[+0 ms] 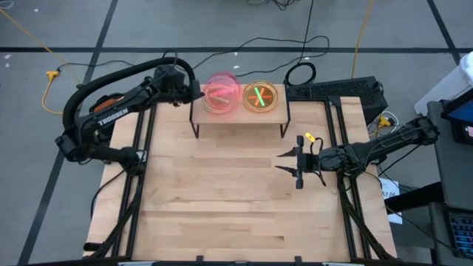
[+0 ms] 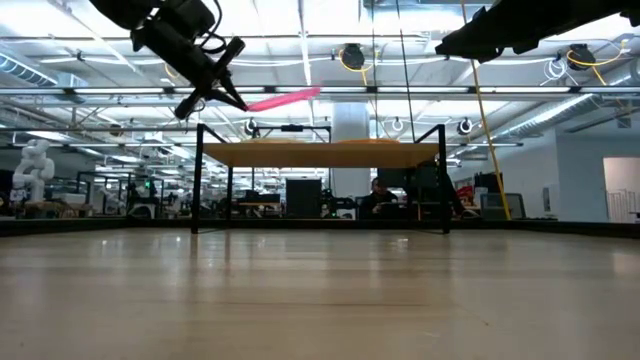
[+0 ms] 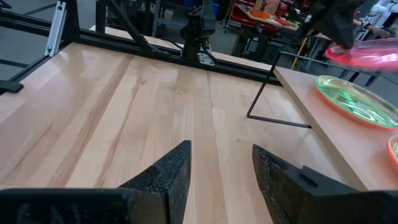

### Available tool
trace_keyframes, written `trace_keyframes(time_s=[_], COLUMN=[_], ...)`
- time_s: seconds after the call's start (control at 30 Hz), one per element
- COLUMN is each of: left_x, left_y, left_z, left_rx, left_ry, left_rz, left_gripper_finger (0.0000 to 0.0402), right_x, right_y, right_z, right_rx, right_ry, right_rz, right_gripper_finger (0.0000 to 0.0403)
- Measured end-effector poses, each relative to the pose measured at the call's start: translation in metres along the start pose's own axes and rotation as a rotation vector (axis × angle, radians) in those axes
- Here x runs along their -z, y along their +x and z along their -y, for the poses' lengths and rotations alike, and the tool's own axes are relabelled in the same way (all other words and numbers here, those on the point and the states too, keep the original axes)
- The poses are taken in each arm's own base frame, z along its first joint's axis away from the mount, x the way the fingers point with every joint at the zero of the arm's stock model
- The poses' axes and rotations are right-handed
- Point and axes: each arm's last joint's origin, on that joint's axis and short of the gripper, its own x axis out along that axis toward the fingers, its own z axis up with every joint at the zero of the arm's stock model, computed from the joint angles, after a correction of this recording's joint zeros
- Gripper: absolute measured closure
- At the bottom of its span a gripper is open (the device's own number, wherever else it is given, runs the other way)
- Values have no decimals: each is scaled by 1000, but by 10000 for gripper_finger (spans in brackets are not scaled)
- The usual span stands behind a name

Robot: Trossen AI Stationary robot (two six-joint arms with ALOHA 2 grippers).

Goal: Place and stack plates onto a shelf
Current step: Stack the pink plate on top of the green plate on the shelf

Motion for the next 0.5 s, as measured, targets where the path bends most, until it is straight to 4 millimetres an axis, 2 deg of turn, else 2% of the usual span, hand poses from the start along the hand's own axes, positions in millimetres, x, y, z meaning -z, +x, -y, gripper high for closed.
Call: trace_keyframes(time_s=[0.23, 0.5], left_x=[-9, -11], left_y=[-1, -1], left_z=[7, 9], left_rx=[38, 50], left_ry=[-14, 14], left_rz=[138, 155], left_gripper_finger=[401, 400], right_x=[0, 0], right_y=[0, 0], right_z=[0, 0], right_rx=[0, 0], right_ry=[0, 0], right_rz=[0, 0], right_gripper_finger=[248, 248])
